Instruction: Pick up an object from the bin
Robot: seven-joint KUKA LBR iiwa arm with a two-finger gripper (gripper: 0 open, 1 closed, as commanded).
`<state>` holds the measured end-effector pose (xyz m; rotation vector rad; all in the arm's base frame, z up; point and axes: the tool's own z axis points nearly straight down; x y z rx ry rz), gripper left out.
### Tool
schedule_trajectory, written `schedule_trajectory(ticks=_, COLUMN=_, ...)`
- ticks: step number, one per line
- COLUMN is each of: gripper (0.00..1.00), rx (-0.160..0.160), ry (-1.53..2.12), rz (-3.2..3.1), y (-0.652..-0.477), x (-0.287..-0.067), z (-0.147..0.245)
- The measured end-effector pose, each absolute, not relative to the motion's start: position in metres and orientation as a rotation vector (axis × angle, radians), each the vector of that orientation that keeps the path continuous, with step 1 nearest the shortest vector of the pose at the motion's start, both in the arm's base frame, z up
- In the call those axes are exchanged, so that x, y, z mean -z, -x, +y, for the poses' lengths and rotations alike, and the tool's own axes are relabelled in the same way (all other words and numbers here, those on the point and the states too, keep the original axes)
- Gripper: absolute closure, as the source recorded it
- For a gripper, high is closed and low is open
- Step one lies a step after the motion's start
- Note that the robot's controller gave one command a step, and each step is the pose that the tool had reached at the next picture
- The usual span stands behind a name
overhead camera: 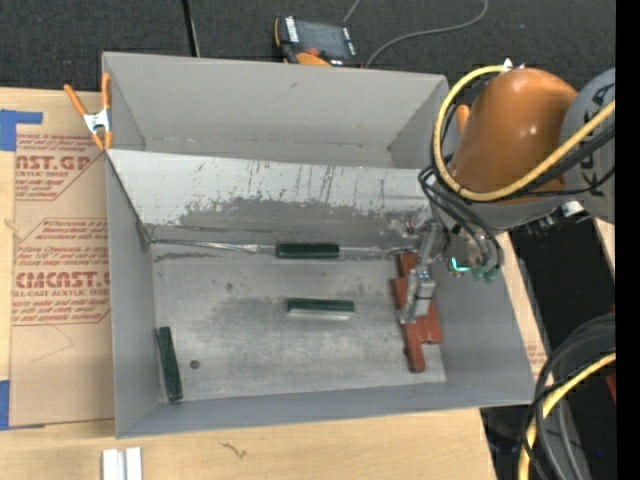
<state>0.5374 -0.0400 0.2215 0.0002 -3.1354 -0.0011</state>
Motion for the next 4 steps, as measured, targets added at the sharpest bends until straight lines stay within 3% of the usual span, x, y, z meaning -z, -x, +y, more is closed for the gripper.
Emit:
schedule_trajectory(ticks=1, gripper=0.00, rx=0.002, ry=-0.217, rz=-3.129, y=-0.548, x=-0.134, z=-0.010)
schedule_trajectory(ticks=2, gripper=0.00, rx=0.002, ry=-0.426, rz=-3.109, y=-0.554, x=-0.067, z=-0.004)
schedule_trajectory(ticks=3, gripper=1.00, rx=0.000, ry=-0.425, rz=-3.114, y=-0.555, x=-0.070, z=-0.004)
schedule_trajectory(ticks=4, gripper=1.00, rx=-0.004, ry=-1.311, rz=-2.861, y=-0.547, x=-0.221, z=-0.029)
